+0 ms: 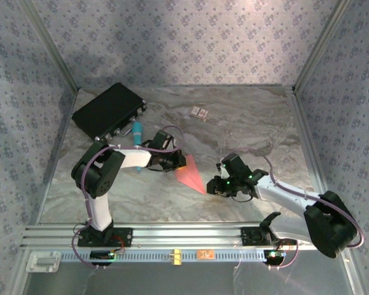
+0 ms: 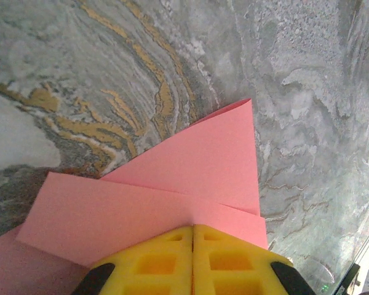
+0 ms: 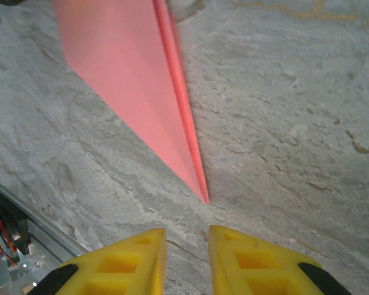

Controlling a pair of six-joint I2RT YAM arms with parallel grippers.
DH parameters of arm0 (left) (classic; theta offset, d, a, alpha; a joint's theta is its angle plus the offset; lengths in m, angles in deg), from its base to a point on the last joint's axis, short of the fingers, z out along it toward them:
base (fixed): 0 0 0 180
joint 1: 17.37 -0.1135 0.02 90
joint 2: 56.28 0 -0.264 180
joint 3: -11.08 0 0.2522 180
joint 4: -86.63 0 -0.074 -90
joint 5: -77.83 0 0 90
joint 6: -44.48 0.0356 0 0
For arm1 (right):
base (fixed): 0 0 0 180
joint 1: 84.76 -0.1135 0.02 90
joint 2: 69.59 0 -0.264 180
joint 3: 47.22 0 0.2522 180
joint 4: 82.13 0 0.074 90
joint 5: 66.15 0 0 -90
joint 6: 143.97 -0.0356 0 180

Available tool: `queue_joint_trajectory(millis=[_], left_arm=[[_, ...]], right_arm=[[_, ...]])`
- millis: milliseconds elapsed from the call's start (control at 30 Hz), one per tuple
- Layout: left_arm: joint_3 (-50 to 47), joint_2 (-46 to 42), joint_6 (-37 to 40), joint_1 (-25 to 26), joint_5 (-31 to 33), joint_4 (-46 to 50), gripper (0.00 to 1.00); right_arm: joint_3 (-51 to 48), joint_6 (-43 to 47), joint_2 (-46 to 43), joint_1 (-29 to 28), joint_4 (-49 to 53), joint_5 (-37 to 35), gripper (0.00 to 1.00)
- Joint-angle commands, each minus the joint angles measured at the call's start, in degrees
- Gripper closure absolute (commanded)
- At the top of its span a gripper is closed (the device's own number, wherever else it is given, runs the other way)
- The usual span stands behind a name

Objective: Fold a paper plane with a square sheet of paper (pick it up from the middle)
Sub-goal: Fourth fold the wing at the center of the table, then turn over the paper at the center of the table.

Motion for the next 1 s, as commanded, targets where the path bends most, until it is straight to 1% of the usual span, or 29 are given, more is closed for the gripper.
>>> queue_joint_trajectory(millis=[0, 100, 333, 433, 533, 667, 800, 967], left_arm=[[-2.0, -0.3, -0.3, -0.6, 3.3, 4.0, 0.92], [-2.3, -0.4, -0.4, -0.6, 3.2, 3.9, 0.92], [-2.4, -0.7, -0.7, -0.6, 3.2, 3.9, 0.92], [-2.3, -0.8, -0.5, -0.7, 3.3, 4.2, 0.92], [-2.4, -0.6, -0.7, -0.7, 3.3, 4.1, 0.92], [-2.1, -0.5, -0.8, -0.7, 3.0, 4.2, 0.92], [-1.9, -0.3, -0.8, -0.9, 3.1, 4.3, 0.92], [-2.0, -0.1, -1.0, -1.0, 2.6, 4.1, 0.92]], right_arm=[[-0.4, -4.2, 0.9, -0.4, -2.0, 1.0, 0.75], [-1.7, -6.4, 0.5, -0.7, -6.0, 1.2, 0.75], [-2.2, -7.3, 0.1, -0.4, -6.5, 1.7, 0.73], [-4.5, -10.7, -1.8, 0.3, -12.2, 3.9, 0.69], [-5.4, -11.8, -3.4, 0.8, -12.6, 3.0, 0.64], [-4.3, -10.5, -2.3, 1.1, -10.1, 3.5, 0.64], [-6.1, -14.3, -0.9, 1.8, -15.9, 5.6, 0.62], [-4.5, -13.8, 2.7, 1.3, -15.4, 5.9, 0.62]])
